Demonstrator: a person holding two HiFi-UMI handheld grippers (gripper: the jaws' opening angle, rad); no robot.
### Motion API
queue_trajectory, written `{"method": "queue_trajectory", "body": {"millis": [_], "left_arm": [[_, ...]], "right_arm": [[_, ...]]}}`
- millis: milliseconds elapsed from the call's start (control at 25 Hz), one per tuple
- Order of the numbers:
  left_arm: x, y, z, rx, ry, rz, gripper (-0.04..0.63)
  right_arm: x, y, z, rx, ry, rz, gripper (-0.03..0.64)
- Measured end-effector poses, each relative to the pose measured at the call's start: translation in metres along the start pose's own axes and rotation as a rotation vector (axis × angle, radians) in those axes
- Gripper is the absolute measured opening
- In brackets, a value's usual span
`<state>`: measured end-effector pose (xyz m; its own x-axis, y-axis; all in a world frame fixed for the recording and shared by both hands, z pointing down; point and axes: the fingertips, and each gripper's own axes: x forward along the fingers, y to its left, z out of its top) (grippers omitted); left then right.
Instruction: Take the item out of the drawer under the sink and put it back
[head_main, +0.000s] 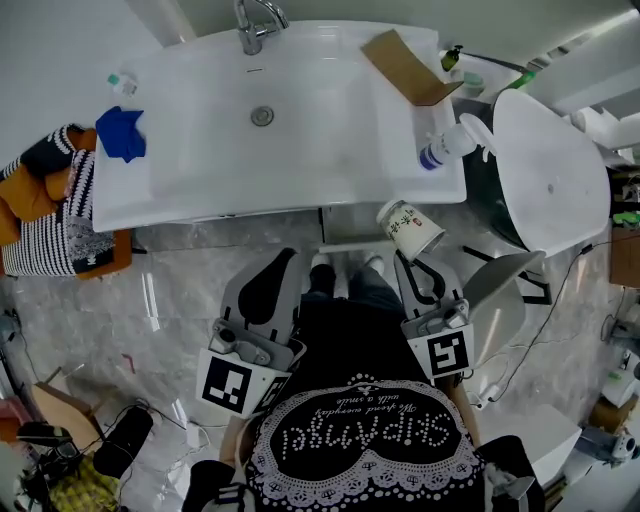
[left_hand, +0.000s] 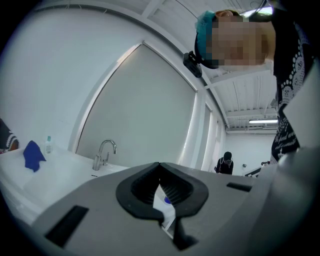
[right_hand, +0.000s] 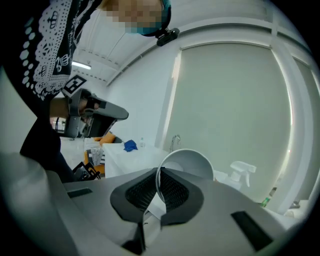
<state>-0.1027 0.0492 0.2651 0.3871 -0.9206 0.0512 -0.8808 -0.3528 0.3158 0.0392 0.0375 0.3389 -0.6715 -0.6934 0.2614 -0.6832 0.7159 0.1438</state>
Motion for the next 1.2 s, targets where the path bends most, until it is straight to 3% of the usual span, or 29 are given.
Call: {"method": "queue_trajectory", "body": {"millis": [200, 520, 1200], "left_arm": [[-0.004, 0.002, 0.000, 0.002, 0.004, 0.015, 0.005], [-0.014, 0.008, 0.000, 0.007, 0.000, 0.043, 0.005], [-0.022, 0.008, 0.000, 0.010, 0.011, 0.045, 0.005]], "right_arm": [[0.001, 0.003, -0.021, -0.230, 0.142, 0.077, 0.026], [0.010, 0.010, -0.034, -0.330, 0.180, 0.111, 0.026], [0.023, 0.014, -0.081, -0.395, 0.271, 0.159, 0.026]]}}
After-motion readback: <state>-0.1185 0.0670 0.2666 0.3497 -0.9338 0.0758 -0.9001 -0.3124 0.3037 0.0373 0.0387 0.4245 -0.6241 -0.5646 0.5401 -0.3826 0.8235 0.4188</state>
